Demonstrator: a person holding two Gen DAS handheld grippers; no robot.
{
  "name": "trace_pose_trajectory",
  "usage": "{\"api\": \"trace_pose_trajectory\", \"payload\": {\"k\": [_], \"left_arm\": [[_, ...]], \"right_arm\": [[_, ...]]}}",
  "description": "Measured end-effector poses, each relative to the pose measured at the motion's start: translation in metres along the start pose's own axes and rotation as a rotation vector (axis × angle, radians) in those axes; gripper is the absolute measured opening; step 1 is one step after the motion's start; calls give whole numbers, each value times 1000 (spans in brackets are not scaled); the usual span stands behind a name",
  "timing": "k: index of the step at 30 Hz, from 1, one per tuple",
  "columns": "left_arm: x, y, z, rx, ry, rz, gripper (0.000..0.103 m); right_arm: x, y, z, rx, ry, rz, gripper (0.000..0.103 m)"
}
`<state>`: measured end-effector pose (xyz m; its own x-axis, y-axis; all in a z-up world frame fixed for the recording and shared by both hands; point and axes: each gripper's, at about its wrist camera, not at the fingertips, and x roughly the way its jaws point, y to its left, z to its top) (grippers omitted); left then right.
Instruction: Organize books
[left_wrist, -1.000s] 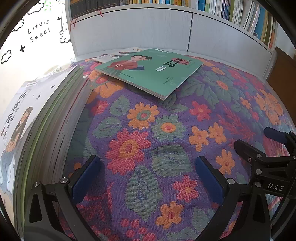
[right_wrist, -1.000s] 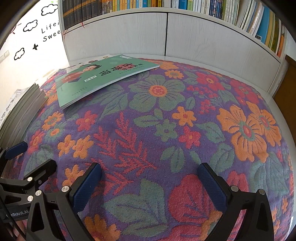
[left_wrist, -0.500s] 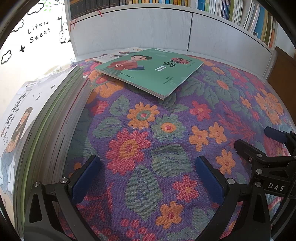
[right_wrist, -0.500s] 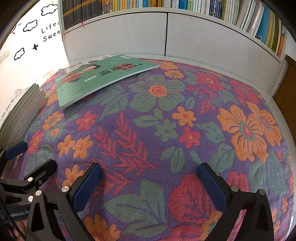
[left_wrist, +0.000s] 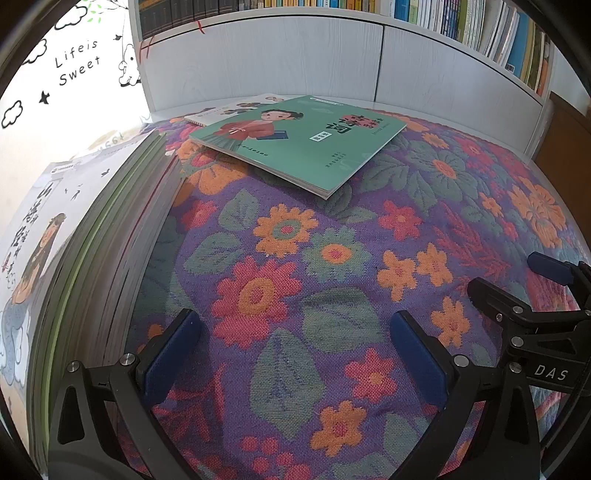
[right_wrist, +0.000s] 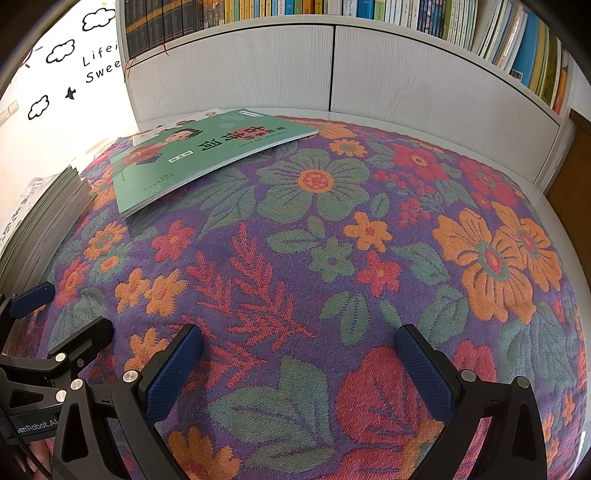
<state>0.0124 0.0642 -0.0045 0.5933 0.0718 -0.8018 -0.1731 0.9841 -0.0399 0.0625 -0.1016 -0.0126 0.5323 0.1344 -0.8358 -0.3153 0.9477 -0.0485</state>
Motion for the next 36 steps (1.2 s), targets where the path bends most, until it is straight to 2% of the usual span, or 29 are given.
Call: {"api": "trace_pose_trajectory", "payload": {"k": [36], "left_arm": [[-2,0,-1,-3,1,7,103]], "right_arm": [[1,1,0,-5,-1,-3,103]]}}
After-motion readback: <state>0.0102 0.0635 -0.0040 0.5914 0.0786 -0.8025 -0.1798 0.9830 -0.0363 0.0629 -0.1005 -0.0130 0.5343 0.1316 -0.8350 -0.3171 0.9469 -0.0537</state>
